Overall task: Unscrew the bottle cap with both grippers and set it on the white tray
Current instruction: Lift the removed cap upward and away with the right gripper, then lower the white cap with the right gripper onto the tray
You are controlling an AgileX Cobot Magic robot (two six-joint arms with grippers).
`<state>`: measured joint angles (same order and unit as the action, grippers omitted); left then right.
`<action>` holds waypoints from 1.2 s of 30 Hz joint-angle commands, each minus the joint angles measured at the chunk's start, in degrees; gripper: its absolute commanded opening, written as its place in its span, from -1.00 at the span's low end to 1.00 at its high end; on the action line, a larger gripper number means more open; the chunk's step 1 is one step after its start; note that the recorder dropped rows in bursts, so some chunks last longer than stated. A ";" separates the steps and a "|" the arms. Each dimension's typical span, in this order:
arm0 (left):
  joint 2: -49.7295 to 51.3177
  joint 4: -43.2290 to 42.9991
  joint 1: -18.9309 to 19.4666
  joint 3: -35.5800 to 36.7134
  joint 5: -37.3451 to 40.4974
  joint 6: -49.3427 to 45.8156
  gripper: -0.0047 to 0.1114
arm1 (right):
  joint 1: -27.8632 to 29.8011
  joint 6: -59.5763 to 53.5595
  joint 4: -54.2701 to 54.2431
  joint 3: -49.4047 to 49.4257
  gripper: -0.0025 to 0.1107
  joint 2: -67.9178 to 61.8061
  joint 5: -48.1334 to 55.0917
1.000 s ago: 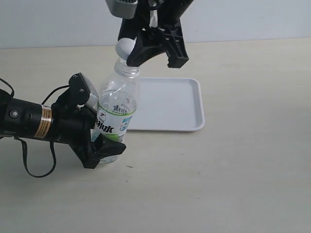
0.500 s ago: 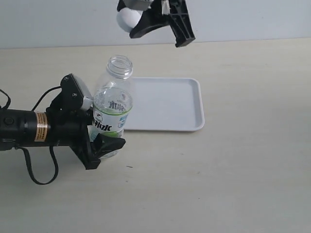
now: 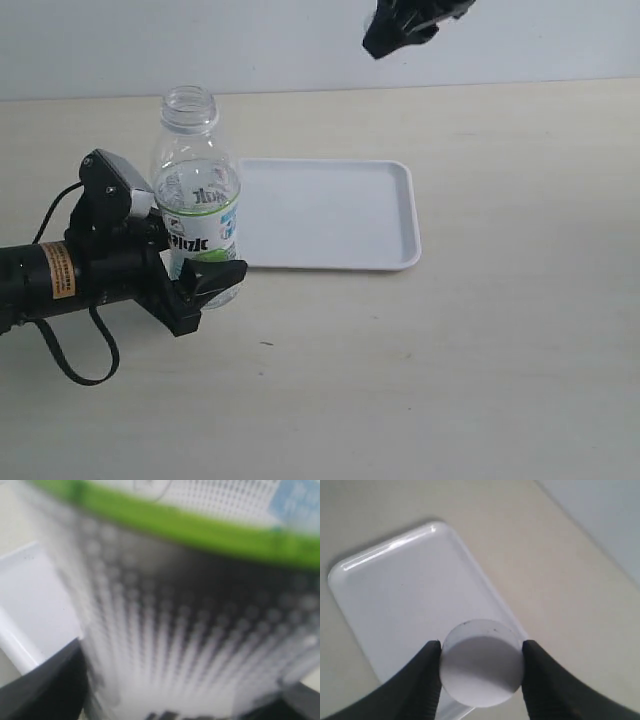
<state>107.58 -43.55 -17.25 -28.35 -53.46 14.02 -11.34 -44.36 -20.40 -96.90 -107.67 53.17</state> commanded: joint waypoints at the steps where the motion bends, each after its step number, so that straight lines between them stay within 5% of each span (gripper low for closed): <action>1: 2.75 1.13 1.26 0.68 -8.89 -0.36 -0.92 | 0.03 5.90 -0.63 -0.06 -0.96 -5.06 3.32; 36: 5.09 2.63 1.26 0.78 -11.17 -0.36 -0.92 | 0.03 5.01 -6.00 -0.06 -0.96 -24.16 -3.64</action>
<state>113.01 -41.87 -16.26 -27.54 -62.59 13.71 -11.34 -38.39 -25.40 -96.90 -131.26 49.80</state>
